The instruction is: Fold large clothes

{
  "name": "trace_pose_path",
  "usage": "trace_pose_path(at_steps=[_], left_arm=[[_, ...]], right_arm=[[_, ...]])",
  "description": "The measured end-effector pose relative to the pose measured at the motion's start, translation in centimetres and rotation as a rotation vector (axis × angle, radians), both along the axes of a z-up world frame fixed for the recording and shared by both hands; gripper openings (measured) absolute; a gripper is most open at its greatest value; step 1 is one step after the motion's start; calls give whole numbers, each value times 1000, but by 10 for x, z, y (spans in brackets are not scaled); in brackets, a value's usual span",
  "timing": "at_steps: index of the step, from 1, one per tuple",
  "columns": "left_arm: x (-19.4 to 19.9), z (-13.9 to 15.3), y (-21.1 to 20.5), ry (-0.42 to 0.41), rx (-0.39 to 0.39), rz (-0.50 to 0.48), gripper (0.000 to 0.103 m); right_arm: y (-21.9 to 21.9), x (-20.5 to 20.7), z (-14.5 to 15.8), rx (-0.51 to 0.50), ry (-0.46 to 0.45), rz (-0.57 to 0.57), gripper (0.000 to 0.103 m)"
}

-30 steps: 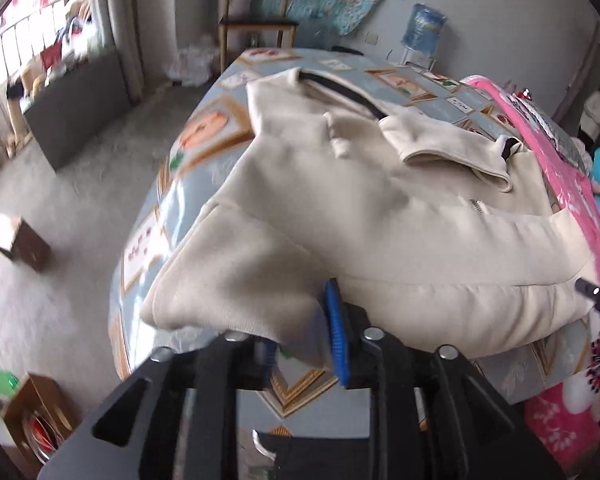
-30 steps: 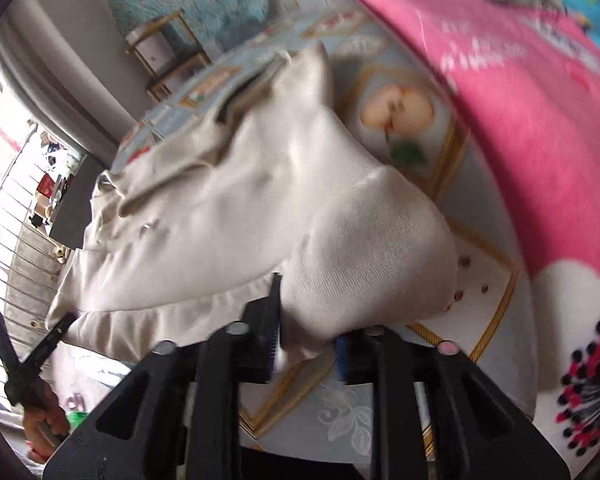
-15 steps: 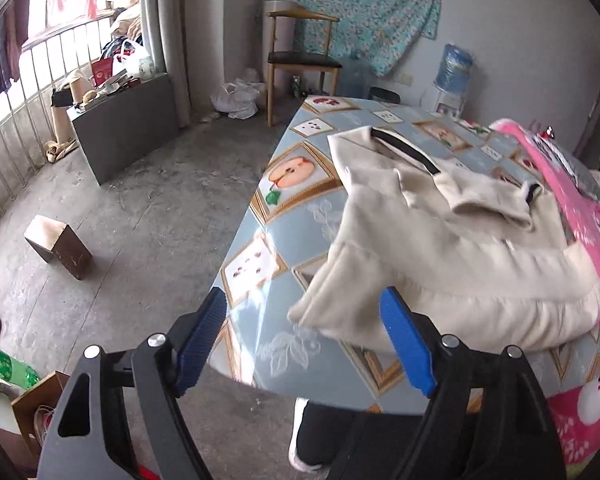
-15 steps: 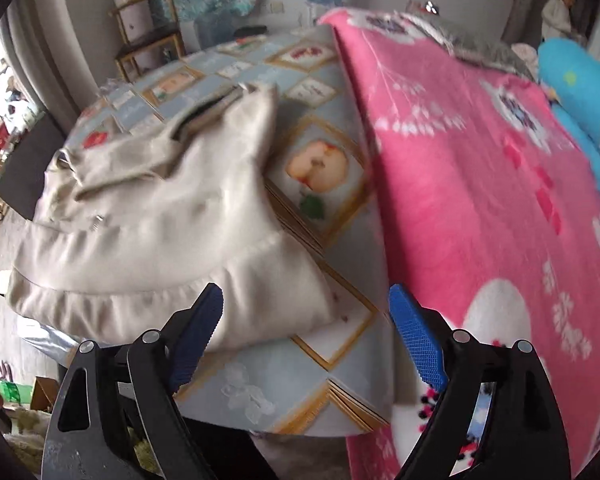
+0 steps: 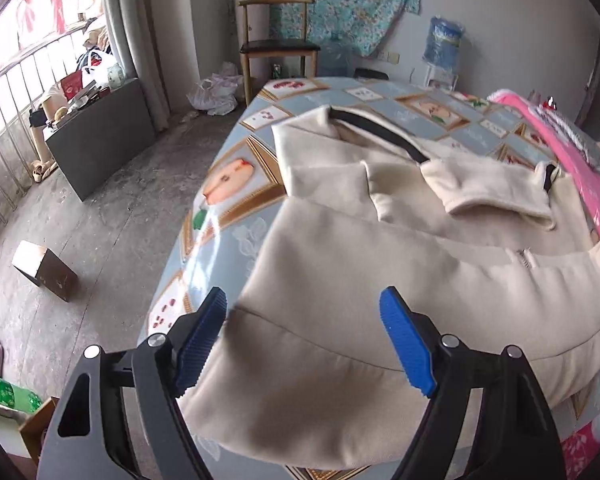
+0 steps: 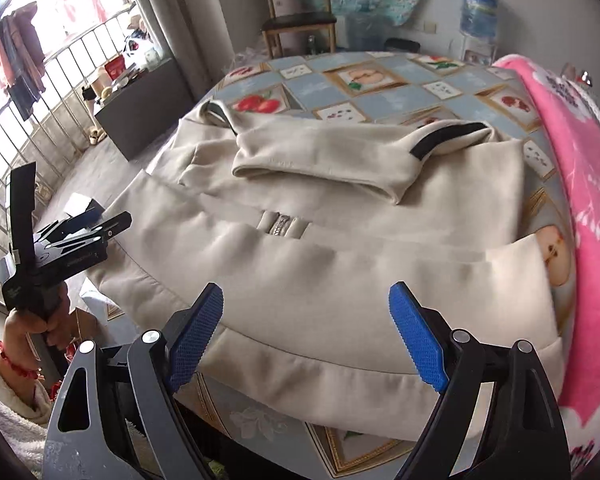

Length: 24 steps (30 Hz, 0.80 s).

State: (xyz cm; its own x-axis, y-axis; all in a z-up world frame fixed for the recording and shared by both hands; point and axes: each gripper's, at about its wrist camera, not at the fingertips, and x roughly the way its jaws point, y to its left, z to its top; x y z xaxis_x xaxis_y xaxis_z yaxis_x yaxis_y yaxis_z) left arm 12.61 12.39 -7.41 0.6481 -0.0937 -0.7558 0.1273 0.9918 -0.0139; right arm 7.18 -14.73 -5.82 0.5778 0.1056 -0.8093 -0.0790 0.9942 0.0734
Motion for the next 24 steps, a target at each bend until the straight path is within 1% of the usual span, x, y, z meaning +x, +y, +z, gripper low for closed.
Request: trace_pose_path(at_steps=[4, 7, 10, 11, 14, 17, 24], left_arm=[[1, -10, -9, -10, 79, -6, 78], [3, -15, -10, -12, 94, -8, 81], [5, -18, -6, -5, 73, 6, 86], [6, -19, -3, -1, 59, 13, 88], [8, -21, 4, 19, 7, 26, 92], [8, -24, 7, 28, -17, 35, 98], [9, -26, 8, 43, -45, 27, 98]], right_arm=[[12, 7, -26, -87, 52, -5, 82], [15, 11, -39, -117, 70, -9, 84], [15, 10, -43, -138, 64, -21, 91], [13, 11, -45, -135, 63, -33, 96], [7, 13, -49, -83, 72, -47, 96], [5, 11, -51, -72, 67, -44, 96], [3, 13, -52, -56, 72, -40, 96]])
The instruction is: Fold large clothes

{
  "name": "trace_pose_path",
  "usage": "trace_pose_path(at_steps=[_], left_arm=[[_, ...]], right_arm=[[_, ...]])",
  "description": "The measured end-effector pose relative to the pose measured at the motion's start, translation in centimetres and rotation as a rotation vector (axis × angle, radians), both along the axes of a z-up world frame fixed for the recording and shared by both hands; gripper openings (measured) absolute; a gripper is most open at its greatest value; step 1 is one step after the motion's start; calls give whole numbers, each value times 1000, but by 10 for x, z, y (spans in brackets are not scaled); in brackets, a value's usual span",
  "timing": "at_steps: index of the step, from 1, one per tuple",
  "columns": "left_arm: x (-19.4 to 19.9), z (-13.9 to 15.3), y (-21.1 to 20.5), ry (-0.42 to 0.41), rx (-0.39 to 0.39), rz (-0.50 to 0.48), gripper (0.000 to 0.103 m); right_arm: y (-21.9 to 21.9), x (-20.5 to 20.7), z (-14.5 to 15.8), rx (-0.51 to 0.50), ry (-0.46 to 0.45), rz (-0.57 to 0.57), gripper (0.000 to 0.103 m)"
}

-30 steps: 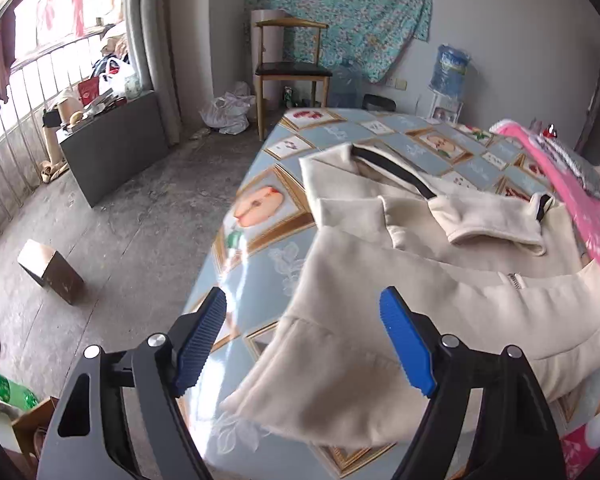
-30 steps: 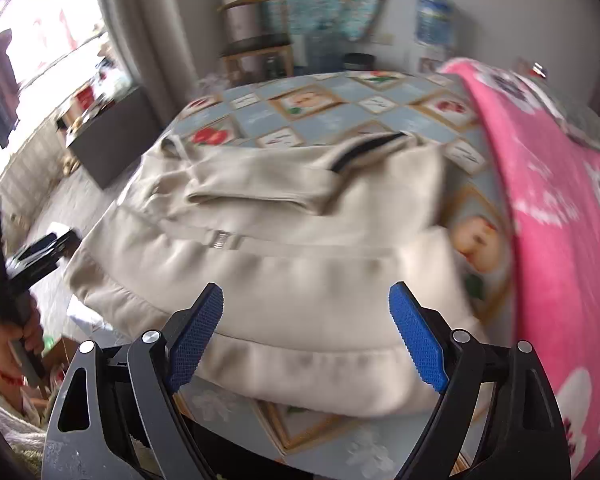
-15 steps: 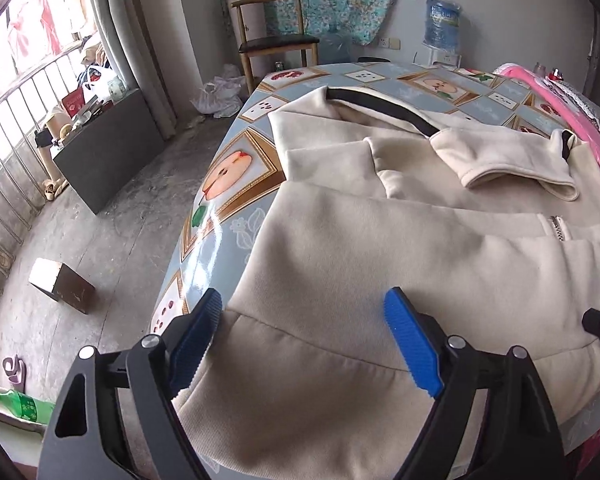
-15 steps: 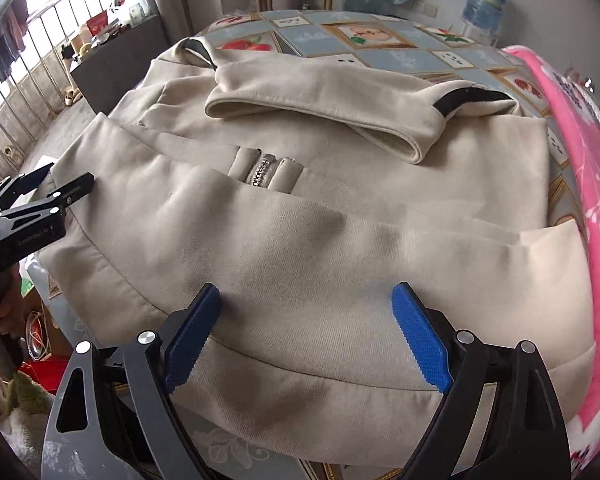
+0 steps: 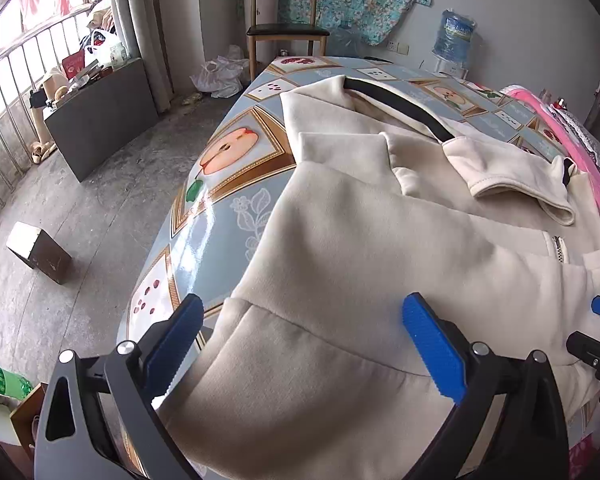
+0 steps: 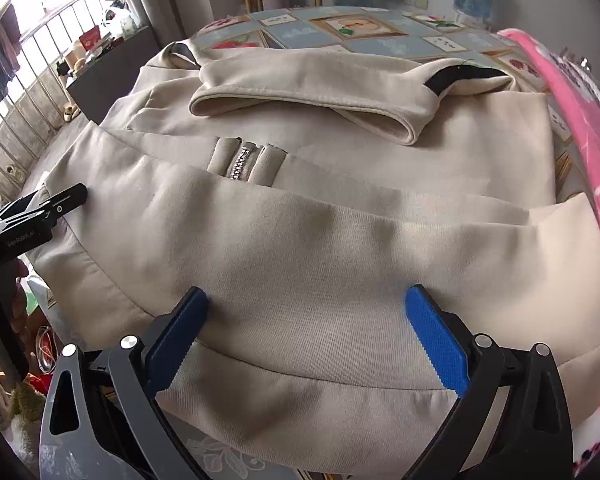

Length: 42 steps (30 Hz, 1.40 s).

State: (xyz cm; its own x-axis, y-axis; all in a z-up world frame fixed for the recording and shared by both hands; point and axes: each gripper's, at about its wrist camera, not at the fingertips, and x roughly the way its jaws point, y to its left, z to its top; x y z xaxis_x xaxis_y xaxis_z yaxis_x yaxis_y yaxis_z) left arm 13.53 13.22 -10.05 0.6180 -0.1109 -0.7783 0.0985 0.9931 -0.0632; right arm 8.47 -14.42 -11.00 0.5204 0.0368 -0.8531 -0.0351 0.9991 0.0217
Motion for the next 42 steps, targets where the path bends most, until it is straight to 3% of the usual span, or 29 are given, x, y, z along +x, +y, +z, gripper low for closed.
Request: trace_pose_path(at_steps=[4, 9, 17, 22, 29, 34, 37, 42], left_arm=[[2, 0, 1, 13, -10, -7, 98], [6, -3, 9, 59, -79, 9, 98], [4, -1, 3, 32, -37, -15, 98], [5, -4, 7, 41, -71, -14, 98], [5, -4, 5, 25, -59, -13, 98], [-4, 7, 3, -41, -21, -41, 98], [-9, 18, 7, -84, -47, -62, 98], [-8, 28, 12, -109, -53, -76, 98]], right_arm=[[0, 0, 0, -4, -13, 1, 96], [1, -1, -1, -3, -20, 1, 96], [1, -3, -2, -5, -39, -3, 96], [0, -6, -2, -1, -62, 5, 96], [-1, -6, 5, 14, -70, 47, 96], [13, -5, 45, 44, -165, 211, 96], [33, 10, 64, 56, -178, 343, 96], [48, 48, 62, 218, -99, 496, 77]])
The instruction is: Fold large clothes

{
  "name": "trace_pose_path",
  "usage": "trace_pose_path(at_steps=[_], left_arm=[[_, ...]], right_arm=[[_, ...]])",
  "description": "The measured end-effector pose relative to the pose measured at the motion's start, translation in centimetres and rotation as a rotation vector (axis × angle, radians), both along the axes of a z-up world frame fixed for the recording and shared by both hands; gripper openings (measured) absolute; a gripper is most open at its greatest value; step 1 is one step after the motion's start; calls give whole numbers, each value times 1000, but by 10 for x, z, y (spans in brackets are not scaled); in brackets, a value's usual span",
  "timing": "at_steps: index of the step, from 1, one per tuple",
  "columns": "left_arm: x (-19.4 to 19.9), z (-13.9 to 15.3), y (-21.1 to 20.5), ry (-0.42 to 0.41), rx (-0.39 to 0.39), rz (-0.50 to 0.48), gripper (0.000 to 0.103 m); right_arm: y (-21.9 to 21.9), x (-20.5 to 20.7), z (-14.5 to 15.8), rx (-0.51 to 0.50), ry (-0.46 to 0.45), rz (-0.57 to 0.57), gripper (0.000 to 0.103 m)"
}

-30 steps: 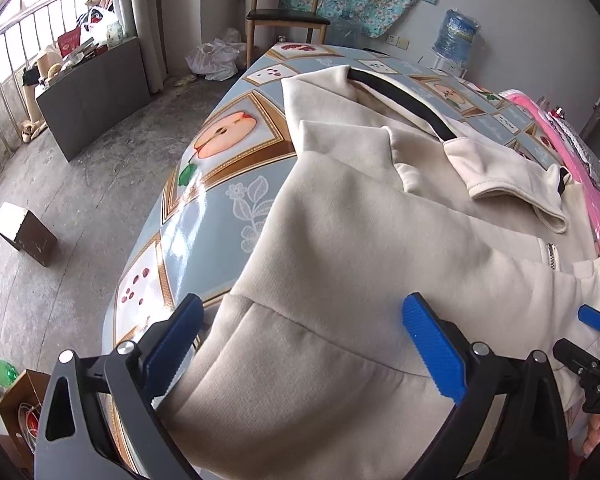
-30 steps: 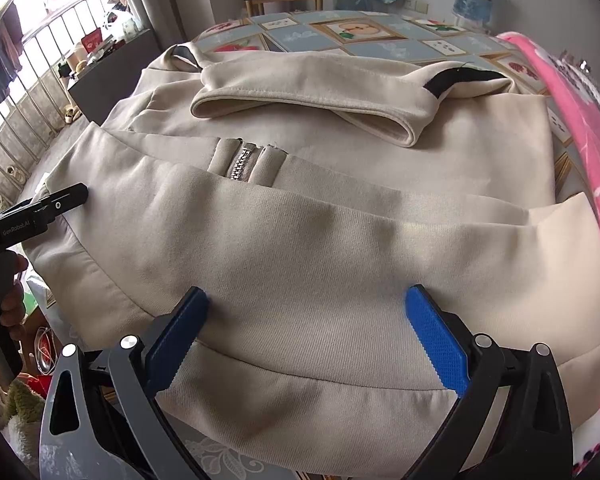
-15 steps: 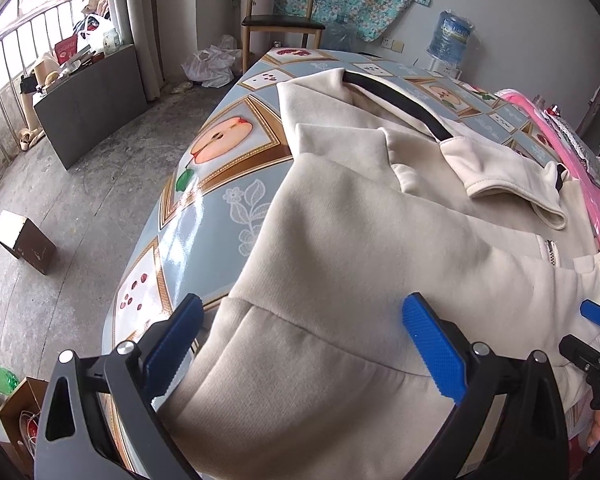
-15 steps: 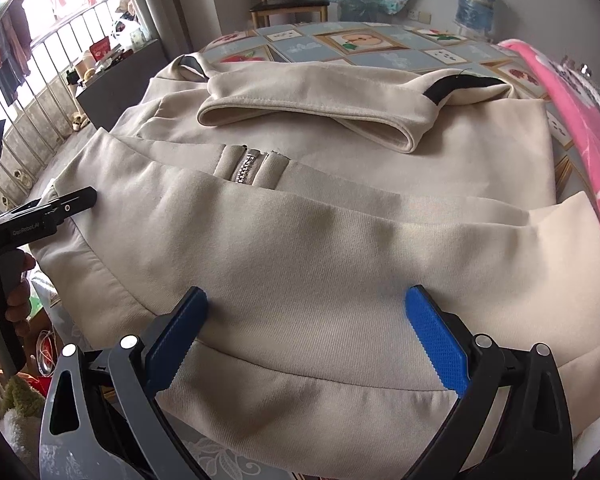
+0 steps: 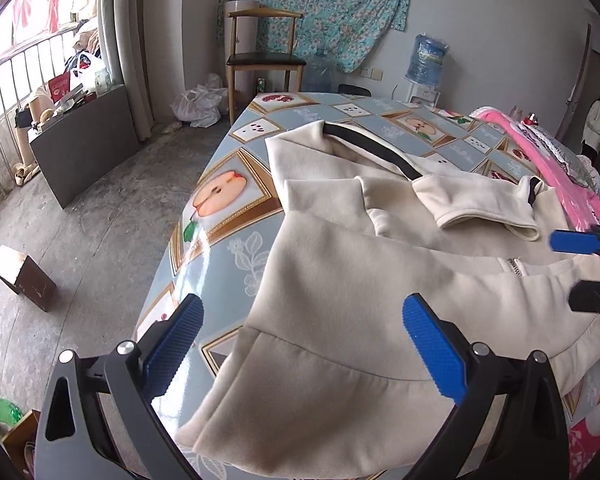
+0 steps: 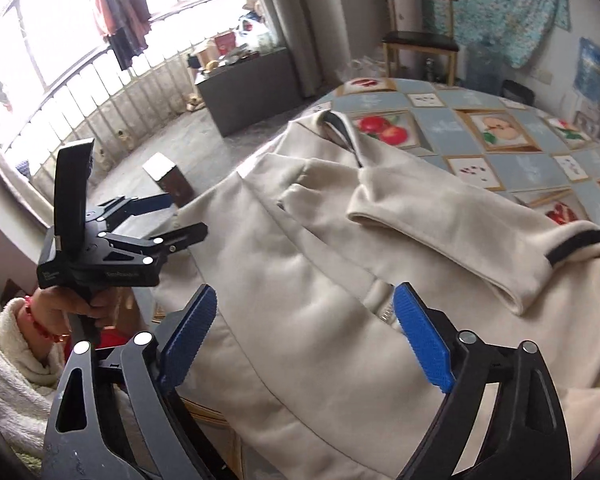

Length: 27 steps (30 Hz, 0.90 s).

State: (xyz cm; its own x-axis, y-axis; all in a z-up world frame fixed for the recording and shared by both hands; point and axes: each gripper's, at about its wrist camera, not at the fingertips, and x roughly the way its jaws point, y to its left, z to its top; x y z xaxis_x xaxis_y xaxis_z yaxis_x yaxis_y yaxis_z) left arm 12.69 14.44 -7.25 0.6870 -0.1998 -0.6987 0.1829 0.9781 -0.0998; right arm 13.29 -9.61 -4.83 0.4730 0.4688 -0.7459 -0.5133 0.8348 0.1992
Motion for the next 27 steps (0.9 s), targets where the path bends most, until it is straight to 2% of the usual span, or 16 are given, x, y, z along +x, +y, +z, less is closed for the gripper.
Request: trace_pose_path(at_steps=[4, 9, 13, 15, 19, 21, 22, 24, 26, 27], left_arm=[[4, 3, 1, -4, 23, -10, 98], [9, 3, 2, -20, 37, -30, 90], [15, -3, 4, -3, 30, -46, 83], [19, -6, 5, 18, 24, -53, 72], [27, -11, 9, 44, -4, -61, 59], [30, -11, 10, 51, -37, -73, 48], [31, -11, 10, 50, -44, -79, 43], [32, -6, 8, 45, -44, -89, 21], [30, 3, 7, 23, -30, -80, 12], [30, 8, 8, 12, -36, -78, 12]], right_arm=[[8, 25, -21, 4, 118, 73, 63], [8, 42, -42, -63, 196, 80, 47], [3, 45, -45, -49, 232, 68, 40], [5, 41, -44, -63, 234, 79, 32], [11, 26, -40, -138, 193, 99, 17], [16, 21, -36, -171, 163, 97, 7], [20, 18, -31, -194, 136, 93, 7], [26, 11, -17, -215, 74, 85, 5], [29, 10, 0, -205, 22, 69, 5], [29, 12, 6, -203, 4, 65, 5]])
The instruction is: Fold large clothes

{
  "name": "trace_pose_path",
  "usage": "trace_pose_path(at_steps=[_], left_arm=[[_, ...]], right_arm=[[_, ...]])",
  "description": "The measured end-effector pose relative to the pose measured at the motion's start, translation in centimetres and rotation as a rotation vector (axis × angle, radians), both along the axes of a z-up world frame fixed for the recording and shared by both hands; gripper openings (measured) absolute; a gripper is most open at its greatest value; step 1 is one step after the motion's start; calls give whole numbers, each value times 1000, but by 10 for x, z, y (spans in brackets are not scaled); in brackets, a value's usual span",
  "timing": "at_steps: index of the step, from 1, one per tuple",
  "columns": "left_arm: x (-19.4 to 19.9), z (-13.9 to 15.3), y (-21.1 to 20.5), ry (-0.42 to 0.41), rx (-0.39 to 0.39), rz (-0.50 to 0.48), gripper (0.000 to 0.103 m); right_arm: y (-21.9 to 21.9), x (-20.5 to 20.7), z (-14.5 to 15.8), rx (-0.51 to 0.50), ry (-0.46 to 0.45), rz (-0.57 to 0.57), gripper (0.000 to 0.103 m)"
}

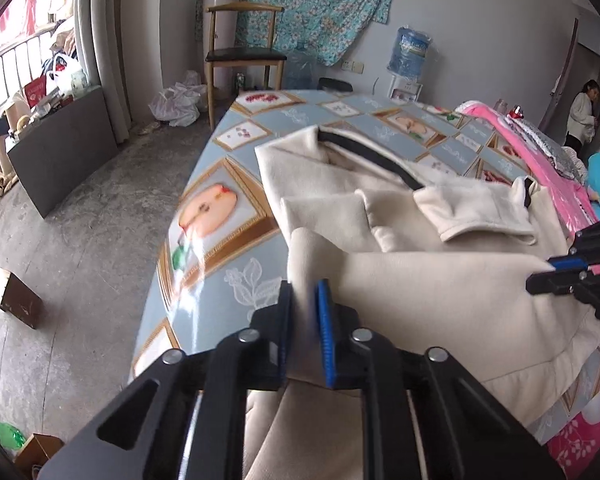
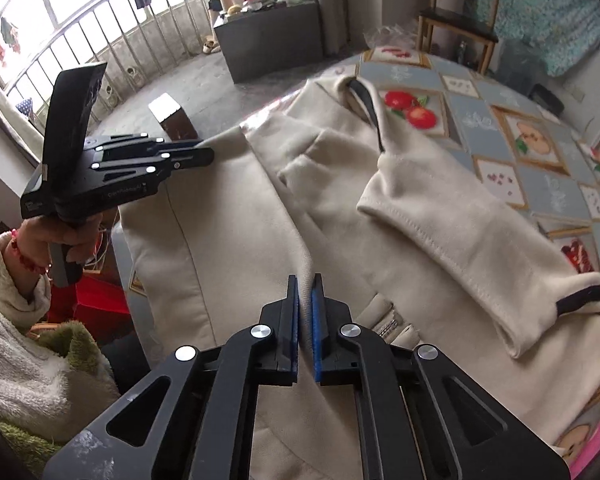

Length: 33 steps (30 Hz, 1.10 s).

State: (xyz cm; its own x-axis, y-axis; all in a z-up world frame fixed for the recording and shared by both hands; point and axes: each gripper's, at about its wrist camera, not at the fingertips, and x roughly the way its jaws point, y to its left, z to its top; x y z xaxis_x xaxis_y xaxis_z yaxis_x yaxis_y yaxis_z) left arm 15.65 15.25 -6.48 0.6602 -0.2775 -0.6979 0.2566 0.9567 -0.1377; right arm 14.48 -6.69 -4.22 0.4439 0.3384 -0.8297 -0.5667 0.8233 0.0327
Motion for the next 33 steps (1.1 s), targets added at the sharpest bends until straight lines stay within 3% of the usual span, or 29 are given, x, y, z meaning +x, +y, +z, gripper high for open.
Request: trace_pose_path(at_steps=[3, 8, 12, 15, 20, 24, 28, 31, 32, 33], left_arm=[[2, 7, 4, -3, -19, 6, 12], [14, -7, 0, 90, 21, 17, 18], [14, -10, 1, 93, 21, 32, 19], [13, -11, 3, 90, 17, 39, 18], [13, -11, 2, 85, 27, 40, 17], [12, -12, 2, 84, 34, 42, 17], [13, -12, 2, 87, 43, 49, 16], [14, -11, 0, 85, 59, 57, 15], [14, -12, -1, 83, 63, 59, 14], [14, -12, -1, 82, 66, 60, 14]], right_arm=[[2, 11, -4, -31, -18, -15, 5], [-3, 20, -57, -96, 47, -61, 12], [-30, 10, -35, -7, 5, -171, 30], [-78, -10, -8, 69, -36, -298, 40], [-168, -45, 6, 43, -56, -542, 54], [-224, -67, -7, -16, -27, -697, 54], [-248, -74, -28, -22, 7, -750, 54], [-243, -66, -43, -20, 29, -749, 40], [-242, -64, -43, -9, 23, -747, 32], [-241, -65, -41, -7, 5, -750, 18]])
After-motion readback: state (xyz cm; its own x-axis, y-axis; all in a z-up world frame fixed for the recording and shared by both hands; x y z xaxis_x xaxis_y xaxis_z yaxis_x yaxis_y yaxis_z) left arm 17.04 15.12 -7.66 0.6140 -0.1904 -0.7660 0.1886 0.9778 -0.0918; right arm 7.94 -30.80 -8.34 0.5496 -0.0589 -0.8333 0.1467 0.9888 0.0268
